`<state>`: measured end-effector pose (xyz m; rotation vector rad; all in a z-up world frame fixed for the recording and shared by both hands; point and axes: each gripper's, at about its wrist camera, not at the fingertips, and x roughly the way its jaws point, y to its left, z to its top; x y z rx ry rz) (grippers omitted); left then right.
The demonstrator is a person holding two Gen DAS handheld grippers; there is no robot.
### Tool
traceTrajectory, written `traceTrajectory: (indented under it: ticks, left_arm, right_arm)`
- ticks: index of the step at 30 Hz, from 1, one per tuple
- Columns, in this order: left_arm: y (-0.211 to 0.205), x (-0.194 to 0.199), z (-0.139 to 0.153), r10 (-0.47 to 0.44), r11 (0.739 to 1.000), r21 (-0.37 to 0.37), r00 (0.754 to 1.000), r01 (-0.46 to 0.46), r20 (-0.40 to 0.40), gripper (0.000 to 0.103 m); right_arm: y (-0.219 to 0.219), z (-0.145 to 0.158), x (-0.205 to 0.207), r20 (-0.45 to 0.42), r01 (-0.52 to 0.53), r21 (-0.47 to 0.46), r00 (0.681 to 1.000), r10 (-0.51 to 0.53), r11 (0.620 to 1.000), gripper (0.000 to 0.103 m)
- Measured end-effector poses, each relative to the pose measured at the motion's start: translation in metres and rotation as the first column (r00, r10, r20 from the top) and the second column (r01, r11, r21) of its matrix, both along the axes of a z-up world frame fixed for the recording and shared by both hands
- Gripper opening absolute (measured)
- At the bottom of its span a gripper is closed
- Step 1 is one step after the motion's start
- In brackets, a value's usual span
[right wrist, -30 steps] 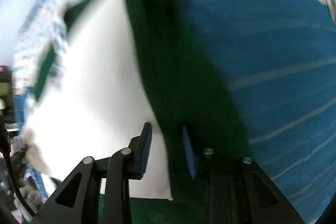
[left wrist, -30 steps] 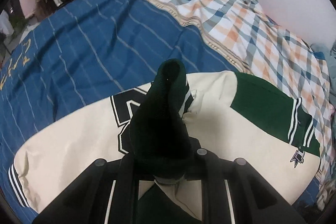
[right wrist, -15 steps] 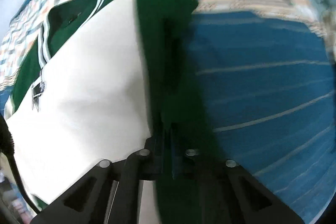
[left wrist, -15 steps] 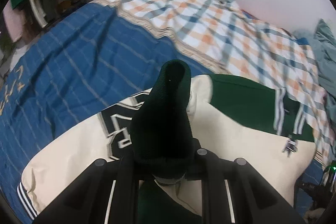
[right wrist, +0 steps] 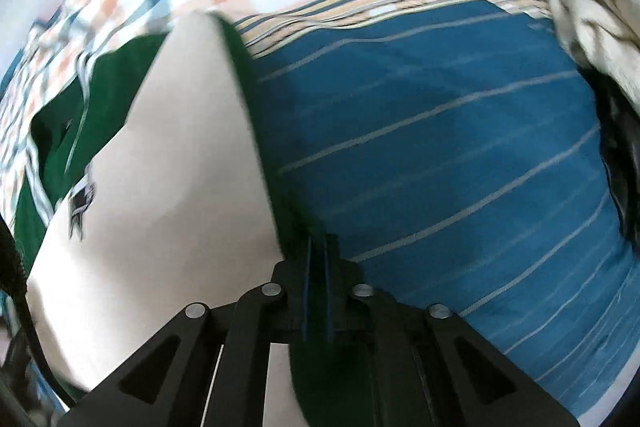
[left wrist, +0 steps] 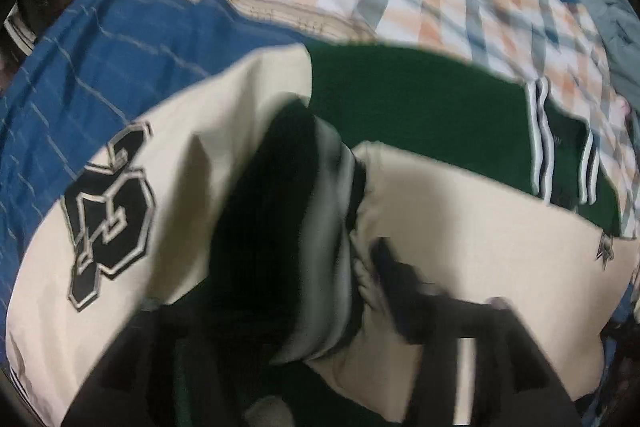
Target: Fold large clothes
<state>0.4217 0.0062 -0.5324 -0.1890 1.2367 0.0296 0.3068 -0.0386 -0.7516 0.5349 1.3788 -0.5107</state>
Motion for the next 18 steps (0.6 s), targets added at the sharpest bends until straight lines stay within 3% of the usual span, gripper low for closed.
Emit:
traceTrajectory:
  ticks: [1,3,4,8,9,10,12,14,16,18]
  left_arm:
    - [0.0,-0.002,0.004,-0.002,1.0,-0.002,1.0,0.002,0.012,0.064]
    - [0.002,-0.01,0.019,-0.005,1.0,0.015,0.999,0.004,0.052,0.085]
    - [0.004,-0.014,0.027,-0.003,1.0,0.022,0.998,0.001,0.069,0.093]
    - [0.028,-0.032,0.056,0.044,0.997,0.06,0.991,-0.052,0.124,0.094]
    - [0.039,-0.038,0.063,0.07,0.994,0.079,0.99,-0.08,0.124,0.094]
    - [0.052,-0.046,0.068,0.1,0.99,0.089,0.987,-0.111,0.123,0.094]
    - [0.079,-0.07,0.076,0.165,0.978,0.112,0.979,-0.178,0.119,0.094]
    - [0.11,-0.103,0.077,0.242,0.963,0.104,0.967,-0.25,0.079,0.094]
    - [0.145,-0.151,0.074,0.359,0.932,0.051,0.933,-0.359,0.012,0.094]
    - [0.177,-0.214,0.058,0.494,0.866,-0.039,0.864,-0.499,-0.097,0.094]
  right_arm:
    - [0.008,0.004,-0.004,0.007,-0.007,0.012,1.0,0.007,1.0,0.018]
    - [0.036,0.023,0.002,0.046,-0.006,0.005,0.999,0.006,1.0,0.037]
    - [0.046,0.033,-0.005,0.075,-0.009,-0.002,0.997,0.009,1.0,0.038]
    - [0.092,0.053,-0.025,0.157,-0.049,0.031,0.987,0.043,0.998,0.038]
    - [0.109,0.041,-0.032,0.128,-0.07,0.061,0.99,0.061,0.996,0.038]
    - [0.069,0.05,-0.034,0.1,-0.082,0.084,0.992,0.074,0.993,0.038]
    - [0.081,0.0,-0.035,-0.074,-0.11,0.128,0.99,0.12,0.986,0.036]
    - [0.087,-0.022,-0.049,-0.111,-0.13,0.126,0.983,0.144,0.983,0.036]
    - [0.127,-0.02,-0.04,-0.115,-0.173,0.078,0.977,0.182,0.982,0.036]
    - [0.149,-0.007,-0.044,-0.047,-0.177,0.116,0.982,0.183,0.977,0.037]
